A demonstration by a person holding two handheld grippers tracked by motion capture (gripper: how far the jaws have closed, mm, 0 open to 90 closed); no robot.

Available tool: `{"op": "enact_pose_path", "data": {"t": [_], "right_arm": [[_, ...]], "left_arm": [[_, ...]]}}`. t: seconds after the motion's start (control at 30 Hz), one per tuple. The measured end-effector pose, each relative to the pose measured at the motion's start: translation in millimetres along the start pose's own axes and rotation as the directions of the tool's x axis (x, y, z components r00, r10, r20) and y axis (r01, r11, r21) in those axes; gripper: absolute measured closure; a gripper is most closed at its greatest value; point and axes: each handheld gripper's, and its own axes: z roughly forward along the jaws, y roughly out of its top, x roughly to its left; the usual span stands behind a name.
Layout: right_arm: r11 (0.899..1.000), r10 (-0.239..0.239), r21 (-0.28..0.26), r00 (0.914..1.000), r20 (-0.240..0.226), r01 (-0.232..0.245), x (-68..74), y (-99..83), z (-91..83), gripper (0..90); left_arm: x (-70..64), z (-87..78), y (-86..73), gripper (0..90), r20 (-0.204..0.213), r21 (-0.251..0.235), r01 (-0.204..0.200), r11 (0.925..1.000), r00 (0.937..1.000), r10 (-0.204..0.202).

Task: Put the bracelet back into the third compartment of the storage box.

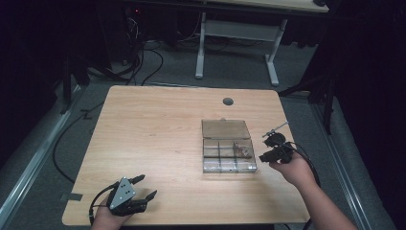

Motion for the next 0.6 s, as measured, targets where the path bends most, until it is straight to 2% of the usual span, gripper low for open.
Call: {"op": "enact_pose_path", "data": {"t": [0.03, 0.07, 0.27, 0.3, 0.37, 0.4, 0.47, 0.6], "right_arm": [[1.0, -0.009, -0.011, 0.9999, 0.01, 0.009, -0.5, -3.8, 0.6, 71.3], [0.999, 0.006, -0.038, 1.0, 0.002, -0.006, -2.3, -10.9, 0.6, 70.9], [0.995, 0.035, -0.096, 0.9994, 0.008, -0.034, -4.5, -28.1, 2.5, 69.1], [0.99, 0.048, -0.132, 0.9988, -0.005, -0.049, -4.9, -36.9, 3.6, 68.7], [0.988, 0.053, -0.144, 0.9985, -0.012, -0.054, -4.6, -39.7, 4.3, 68.6], [0.982, 0.055, -0.179, 0.9983, -0.02, -0.058, -2.7, -47.8, 6.3, 67.8], [0.98, 0.058, -0.192, 0.9981, -0.021, -0.061, -1.9, -50.5, 7.1, 67.5], [0.963, 0.054, -0.264, 0.9985, -0.012, -0.055, 2.2, -64.7, 11.9, 64.1]], "left_arm": [[0.1, 0.0, 0.0, 31.1, 0.0, -0.001, 0.001, 1.0, 1.0, -0.001], [0.1, 0.0, 0.0, 31.0, -0.001, -0.001, 0.003, 1.0, 1.0, -0.003], [0.2, 0.3, -0.1, 31.0, -0.003, -0.001, 0.007, 1.0, 1.0, -0.007], [0.2, 0.3, -0.1, 31.0, -0.004, -0.001, 0.008, 1.0, 1.0, -0.008], [0.3, 0.2, 0.0, 31.0, -0.004, 0.0, 0.008, 1.0, 1.0, -0.008], [0.3, 0.2, 0.0, 31.0, -0.006, 0.001, 0.009, 1.0, 0.9999, -0.009], [0.3, 0.2, 0.0, 31.0, -0.006, 0.0, 0.009, 1.0, 0.9999, -0.009], [0.5, 0.2, -0.1, 31.0, -0.007, 0.0, 0.011, 0.9999, 0.9999, -0.011]]}}
